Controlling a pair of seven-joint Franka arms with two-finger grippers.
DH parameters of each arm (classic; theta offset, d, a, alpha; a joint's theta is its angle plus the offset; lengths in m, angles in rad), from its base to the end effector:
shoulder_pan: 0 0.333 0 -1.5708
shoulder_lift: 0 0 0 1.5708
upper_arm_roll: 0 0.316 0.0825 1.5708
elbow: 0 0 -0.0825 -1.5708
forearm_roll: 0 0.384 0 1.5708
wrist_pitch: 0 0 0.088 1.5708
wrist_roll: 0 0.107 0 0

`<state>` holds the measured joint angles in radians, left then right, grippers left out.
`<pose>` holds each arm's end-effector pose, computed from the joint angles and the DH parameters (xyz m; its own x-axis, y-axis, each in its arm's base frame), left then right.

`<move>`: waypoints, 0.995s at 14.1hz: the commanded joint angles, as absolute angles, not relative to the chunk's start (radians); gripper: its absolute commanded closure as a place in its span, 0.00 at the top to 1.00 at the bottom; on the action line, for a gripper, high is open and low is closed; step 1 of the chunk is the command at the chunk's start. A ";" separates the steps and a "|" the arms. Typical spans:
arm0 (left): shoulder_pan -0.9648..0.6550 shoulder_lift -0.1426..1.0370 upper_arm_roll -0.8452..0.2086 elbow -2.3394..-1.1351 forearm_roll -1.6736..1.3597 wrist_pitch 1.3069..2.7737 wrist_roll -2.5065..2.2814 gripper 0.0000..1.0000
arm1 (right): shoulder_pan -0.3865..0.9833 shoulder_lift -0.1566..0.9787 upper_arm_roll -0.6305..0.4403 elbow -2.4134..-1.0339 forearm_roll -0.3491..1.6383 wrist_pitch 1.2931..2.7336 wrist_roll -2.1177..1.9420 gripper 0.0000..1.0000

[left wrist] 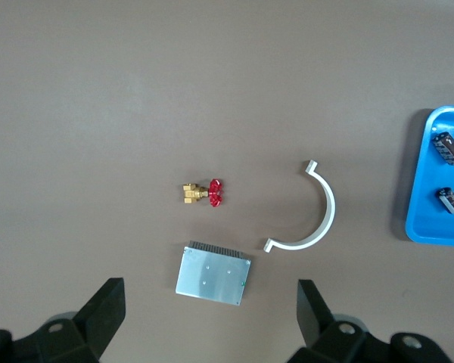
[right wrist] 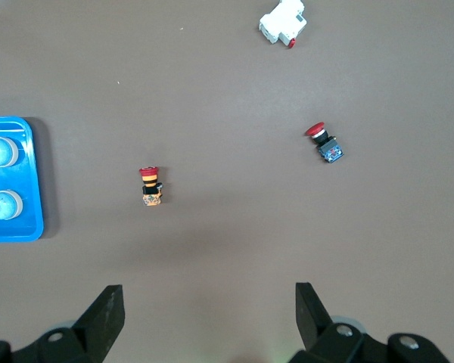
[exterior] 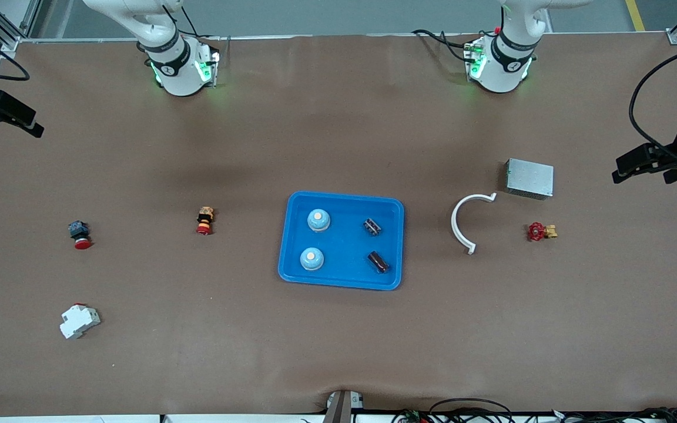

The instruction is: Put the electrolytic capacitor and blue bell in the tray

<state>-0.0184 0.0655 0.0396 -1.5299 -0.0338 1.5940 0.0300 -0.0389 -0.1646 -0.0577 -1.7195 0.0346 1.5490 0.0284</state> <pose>0.5767 0.0079 0.6089 1.0000 -0.0081 -0.0004 -0.0081 -0.9995 0.0312 0.4975 -0.0469 0.6393 0.9924 -0.1231 -0.0074 -0.1233 -0.9914 -0.0438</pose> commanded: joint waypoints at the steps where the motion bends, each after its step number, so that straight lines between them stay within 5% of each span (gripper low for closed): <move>1: -0.029 0.055 0.051 -1.496 -0.037 1.548 0.012 1.00 | -0.034 -0.181 -0.058 -1.733 0.043 1.557 0.041 1.00; 14: -0.014 0.060 0.040 -1.474 -0.040 1.516 -0.023 1.00 | -0.040 -0.181 -0.058 -1.732 0.043 1.569 0.041 1.00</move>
